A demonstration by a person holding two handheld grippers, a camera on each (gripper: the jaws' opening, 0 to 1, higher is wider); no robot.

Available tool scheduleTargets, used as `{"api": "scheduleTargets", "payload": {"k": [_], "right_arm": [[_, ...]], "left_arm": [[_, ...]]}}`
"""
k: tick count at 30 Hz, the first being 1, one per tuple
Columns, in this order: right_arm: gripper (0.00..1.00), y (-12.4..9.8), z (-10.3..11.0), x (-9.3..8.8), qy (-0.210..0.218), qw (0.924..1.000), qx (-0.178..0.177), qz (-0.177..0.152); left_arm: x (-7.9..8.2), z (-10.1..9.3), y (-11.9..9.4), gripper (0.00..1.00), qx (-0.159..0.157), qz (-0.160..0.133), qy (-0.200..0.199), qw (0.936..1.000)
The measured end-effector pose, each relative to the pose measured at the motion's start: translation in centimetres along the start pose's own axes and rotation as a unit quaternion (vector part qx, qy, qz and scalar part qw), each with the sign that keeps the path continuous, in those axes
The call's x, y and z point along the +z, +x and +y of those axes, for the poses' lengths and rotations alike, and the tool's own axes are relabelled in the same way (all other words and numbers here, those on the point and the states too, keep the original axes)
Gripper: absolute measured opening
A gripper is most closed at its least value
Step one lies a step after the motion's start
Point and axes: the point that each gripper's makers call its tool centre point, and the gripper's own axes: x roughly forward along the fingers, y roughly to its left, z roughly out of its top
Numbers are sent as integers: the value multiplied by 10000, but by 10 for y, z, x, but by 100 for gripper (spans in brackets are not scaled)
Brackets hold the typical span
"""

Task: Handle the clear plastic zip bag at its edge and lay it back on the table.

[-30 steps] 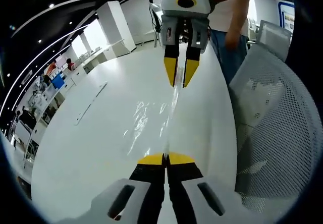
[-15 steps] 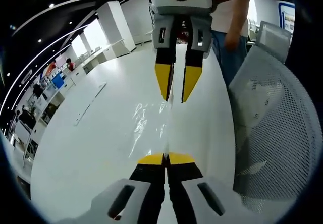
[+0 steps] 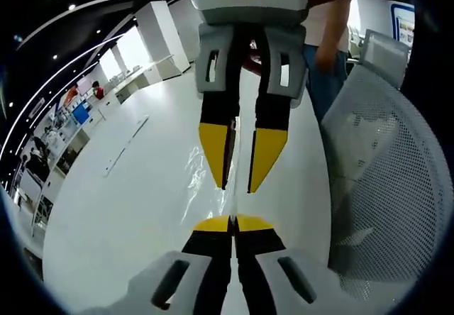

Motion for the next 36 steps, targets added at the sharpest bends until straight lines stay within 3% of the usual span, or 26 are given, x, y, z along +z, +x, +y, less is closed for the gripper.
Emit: {"api": "scheduleTargets", "payload": {"k": [13,27,33,36], "right_arm": [[2,12,3,3,-90,9998,156,14],[0,22,5,-4,149,9992,198,321],[0,25,9,-8,287,9981,307,454],[0,26,12,-13,296,9977,328,522]], "left_arm": [[2,-2,1,0,-44,-38,86,9999],[-4,-3,-3,0,-88,-81,85,9999],[-7,-10,-1,0,-250,-74,425,9988],[-8,-11,1,0,-305,-72,173,9994]]}}
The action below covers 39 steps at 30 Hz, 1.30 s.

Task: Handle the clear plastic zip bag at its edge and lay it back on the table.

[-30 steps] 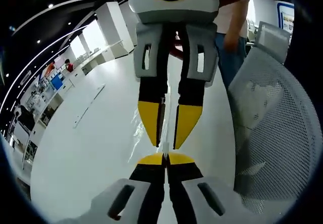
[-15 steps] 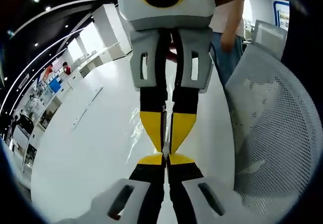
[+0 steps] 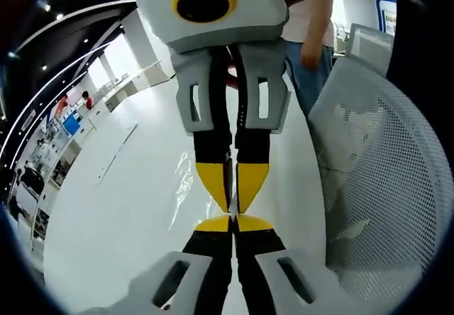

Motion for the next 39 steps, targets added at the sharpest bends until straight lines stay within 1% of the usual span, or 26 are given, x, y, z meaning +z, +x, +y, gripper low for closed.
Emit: {"api": "scheduleTargets", "payload": {"k": [1,2,4,7,10,12,13,14,16,18,24,28,31,33,39], "right_arm": [[0,1,0,-1,81,10000,-23,17],[0,1,-1,-5,171,9998,-54,94],[0,1,-2,-7,206,9997,-65,70],[0,1,-2,-12,277,9995,-70,147],[0,0,-2,-17,355,9992,-52,187],[0,0,-1,-17,375,9991,-60,188],[0,0,-1,-17,382,9990,-79,210],[0,0,-2,-17,356,9990,-108,234],[0,0,-1,-17,359,9990,-104,244],[0,1,-1,-19,327,9990,-109,268],[0,3,0,-17,294,9992,-112,265],[0,3,1,-17,282,9992,-107,277],[0,2,1,-17,272,9992,-126,265],[0,2,1,-16,273,9992,-139,244],[0,1,3,-18,350,9991,-64,232]], "left_arm": [[-1,0,0,0,-28,-32,-122,9999],[-3,1,0,0,-26,1,-169,9999],[-4,2,1,0,-15,-21,-191,9998],[-8,2,-1,0,-8,22,-149,9999],[-10,2,-2,0,-23,9,-220,9998],[-9,1,-2,0,-28,-3,-238,9997],[-9,2,-2,0,41,3,-65,10000],[-9,2,-1,0,48,19,5,10000],[-9,0,0,0,33,95,-34,9999],[-9,0,2,0,47,161,64,9998],[-3,-2,6,0,8,144,33,9999],[-3,-3,9,0,-24,173,66,9998],[-4,-3,9,0,-23,174,1,9998],[-5,-3,9,0,-17,175,44,9998],[-5,-4,11,0,-21,165,81,9998]]}}
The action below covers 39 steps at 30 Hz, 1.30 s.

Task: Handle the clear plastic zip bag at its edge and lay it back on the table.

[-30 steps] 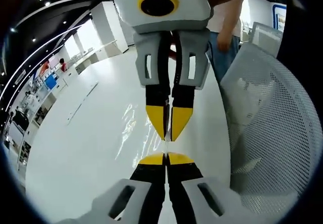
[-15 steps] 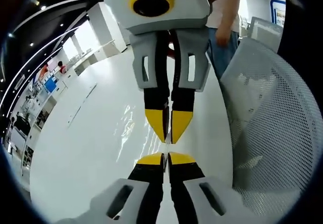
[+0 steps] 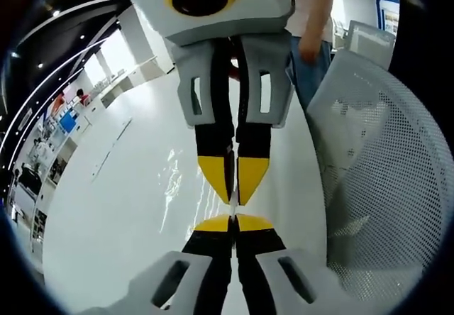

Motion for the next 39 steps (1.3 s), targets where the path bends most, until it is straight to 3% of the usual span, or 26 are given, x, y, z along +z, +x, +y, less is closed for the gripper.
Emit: {"api": "scheduleTargets", "payload": {"k": [9,13,16,18,26,31,33,39], "right_arm": [[0,-2,1,-18,29,9999,8,126],[0,-1,1,-19,-11,9998,-36,184],[0,-1,0,-19,68,9999,-58,147],[0,-1,1,-18,-7,9999,-67,116],[0,0,2,-11,-52,9999,-73,58],[0,-3,2,-12,-60,9999,-80,45],[0,-3,4,-13,-74,10000,-21,39],[0,-4,5,-17,3,10000,-13,29]], "left_arm": [[-11,-2,-1,0,-82,80,-157,9998],[-10,-3,2,0,-43,215,186,9996],[-12,-1,4,0,-1,229,99,9997],[-9,-1,4,1,-12,166,-48,9998],[-1,-4,11,1,-81,158,-5,9998],[1,-5,12,0,-145,107,-49,9998],[1,-9,12,0,-303,105,-333,9989],[3,-10,13,0,-279,102,-279,9992]]}}
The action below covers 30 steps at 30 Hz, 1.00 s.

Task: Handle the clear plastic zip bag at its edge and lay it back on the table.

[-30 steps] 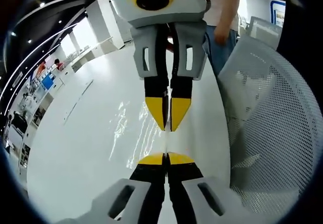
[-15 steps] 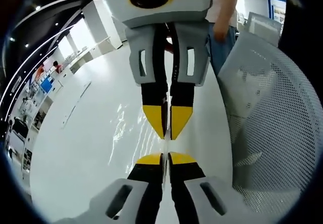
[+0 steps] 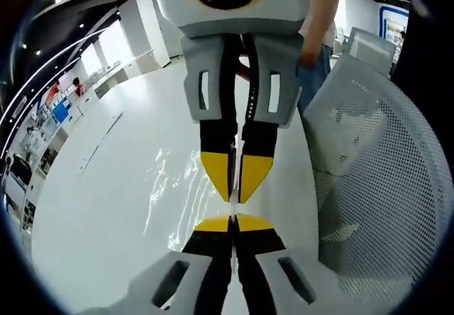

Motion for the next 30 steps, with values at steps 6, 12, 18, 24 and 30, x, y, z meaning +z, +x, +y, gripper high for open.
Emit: {"api": "scheduleTargets", "payload": {"k": [6,12,18,24,30], "right_arm": [[0,-5,0,-10,51,10000,-9,65],[0,-8,4,-21,23,9998,7,201],[0,-7,5,-22,12,9997,-7,262],[0,-6,4,-22,-23,9995,-45,307],[0,-4,7,-19,-39,9996,-51,269]], "left_arm": [[-1,1,-1,0,-17,-2,-34,10000],[-4,-1,0,0,-47,35,20,10000],[-5,-1,1,0,-47,65,55,10000],[-6,-2,3,0,-18,116,258,9996],[-2,-5,6,0,-80,132,237,9996]]}}
